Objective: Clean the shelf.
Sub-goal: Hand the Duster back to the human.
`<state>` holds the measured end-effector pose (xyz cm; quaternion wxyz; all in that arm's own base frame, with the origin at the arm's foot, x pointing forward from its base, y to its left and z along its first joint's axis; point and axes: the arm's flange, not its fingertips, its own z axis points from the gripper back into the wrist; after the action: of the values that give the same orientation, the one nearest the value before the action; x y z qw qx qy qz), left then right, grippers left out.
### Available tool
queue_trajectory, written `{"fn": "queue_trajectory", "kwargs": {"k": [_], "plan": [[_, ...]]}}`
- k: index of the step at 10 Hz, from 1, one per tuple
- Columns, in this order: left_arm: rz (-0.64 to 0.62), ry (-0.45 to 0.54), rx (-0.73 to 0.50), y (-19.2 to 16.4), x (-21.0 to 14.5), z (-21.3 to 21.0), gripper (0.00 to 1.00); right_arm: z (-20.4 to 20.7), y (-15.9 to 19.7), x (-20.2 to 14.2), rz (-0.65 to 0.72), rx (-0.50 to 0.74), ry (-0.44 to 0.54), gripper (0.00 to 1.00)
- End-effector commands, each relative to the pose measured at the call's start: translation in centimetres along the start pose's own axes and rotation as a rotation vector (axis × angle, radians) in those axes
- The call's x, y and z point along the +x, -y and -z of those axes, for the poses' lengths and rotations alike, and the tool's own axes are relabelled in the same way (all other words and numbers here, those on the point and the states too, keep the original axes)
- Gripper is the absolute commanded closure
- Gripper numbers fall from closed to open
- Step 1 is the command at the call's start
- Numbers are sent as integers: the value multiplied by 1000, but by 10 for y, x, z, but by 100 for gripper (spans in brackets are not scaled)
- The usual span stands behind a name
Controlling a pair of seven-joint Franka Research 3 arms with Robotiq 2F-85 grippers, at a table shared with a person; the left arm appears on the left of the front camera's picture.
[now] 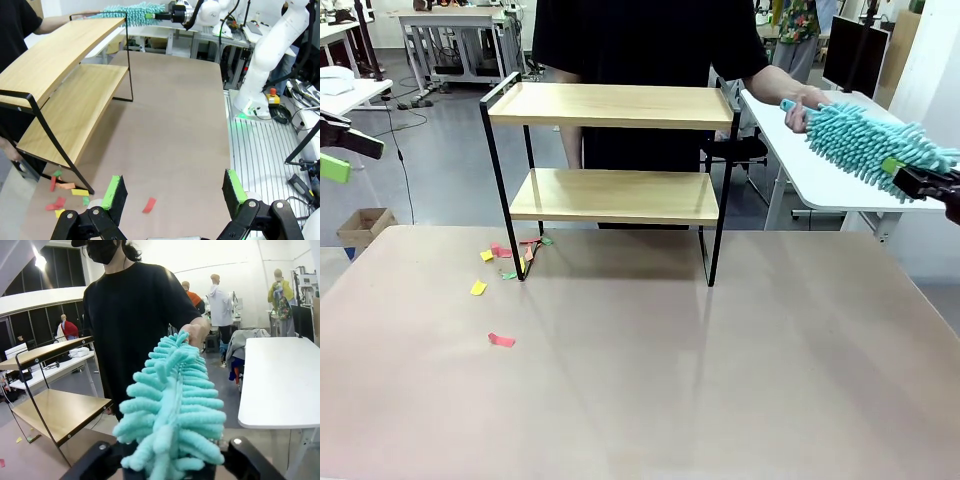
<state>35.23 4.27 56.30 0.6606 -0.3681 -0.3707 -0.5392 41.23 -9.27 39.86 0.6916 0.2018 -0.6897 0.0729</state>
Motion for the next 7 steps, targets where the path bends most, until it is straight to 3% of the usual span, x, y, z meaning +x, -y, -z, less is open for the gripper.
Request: {"fn": "queue_trajectory", "kwargs": {"k": [1, 2, 5, 7], "plan": [[11, 19, -3, 0, 2, 0, 0, -1, 3, 6, 77, 44, -3, 0], [11, 19, -3, 0, 2, 0, 0, -4, 0, 17, 88, 57, 23, 3], [11, 19, -3, 0, 2, 0, 0, -34, -6, 99, 201, 119, 194, 0], [11, 19, -3, 0, 2, 0, 0, -66, 9, 158, 325, 133, 338, 0]]}}
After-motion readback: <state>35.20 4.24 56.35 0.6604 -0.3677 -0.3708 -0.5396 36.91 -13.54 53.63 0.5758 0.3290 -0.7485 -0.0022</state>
